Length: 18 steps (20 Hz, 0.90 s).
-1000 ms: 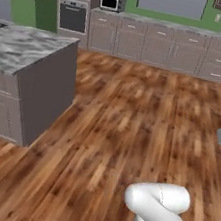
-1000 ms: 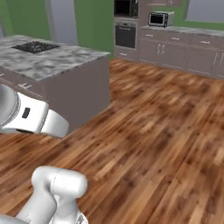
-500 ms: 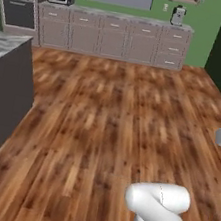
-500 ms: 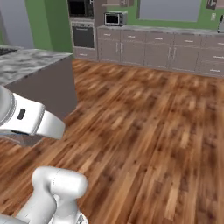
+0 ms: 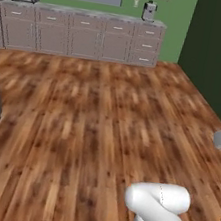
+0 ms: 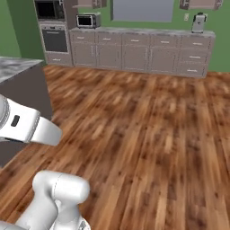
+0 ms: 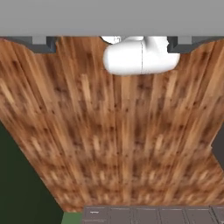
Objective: Close all open cabinet doors.
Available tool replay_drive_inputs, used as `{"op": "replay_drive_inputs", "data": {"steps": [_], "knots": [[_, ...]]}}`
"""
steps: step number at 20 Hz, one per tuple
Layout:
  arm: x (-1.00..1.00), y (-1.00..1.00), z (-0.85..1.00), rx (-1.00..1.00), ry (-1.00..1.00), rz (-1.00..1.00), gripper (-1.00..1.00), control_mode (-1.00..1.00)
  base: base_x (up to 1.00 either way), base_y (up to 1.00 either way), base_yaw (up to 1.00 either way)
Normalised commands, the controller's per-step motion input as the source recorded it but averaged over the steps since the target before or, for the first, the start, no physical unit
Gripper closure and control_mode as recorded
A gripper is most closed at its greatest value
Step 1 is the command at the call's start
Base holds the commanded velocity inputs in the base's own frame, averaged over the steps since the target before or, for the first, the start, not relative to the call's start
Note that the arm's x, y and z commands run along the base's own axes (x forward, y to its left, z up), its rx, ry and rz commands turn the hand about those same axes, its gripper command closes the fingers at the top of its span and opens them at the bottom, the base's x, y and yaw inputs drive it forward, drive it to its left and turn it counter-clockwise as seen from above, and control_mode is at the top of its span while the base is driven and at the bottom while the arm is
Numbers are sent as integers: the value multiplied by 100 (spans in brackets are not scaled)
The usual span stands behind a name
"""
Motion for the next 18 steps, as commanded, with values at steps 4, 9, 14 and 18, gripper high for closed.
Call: {"op": "replay_drive_inputs", "data": {"steps": [4,9,14,18], "knots": [[0,0,0,0,0,0,-100,100,100,-35,0],[0,0,0,0,0,0,-100,100,100,-55,1],[0,0,0,0,0,0,-100,100,100,-66,4],[0,0,0,0,0,0,-100,100,100,-70,4]]}}
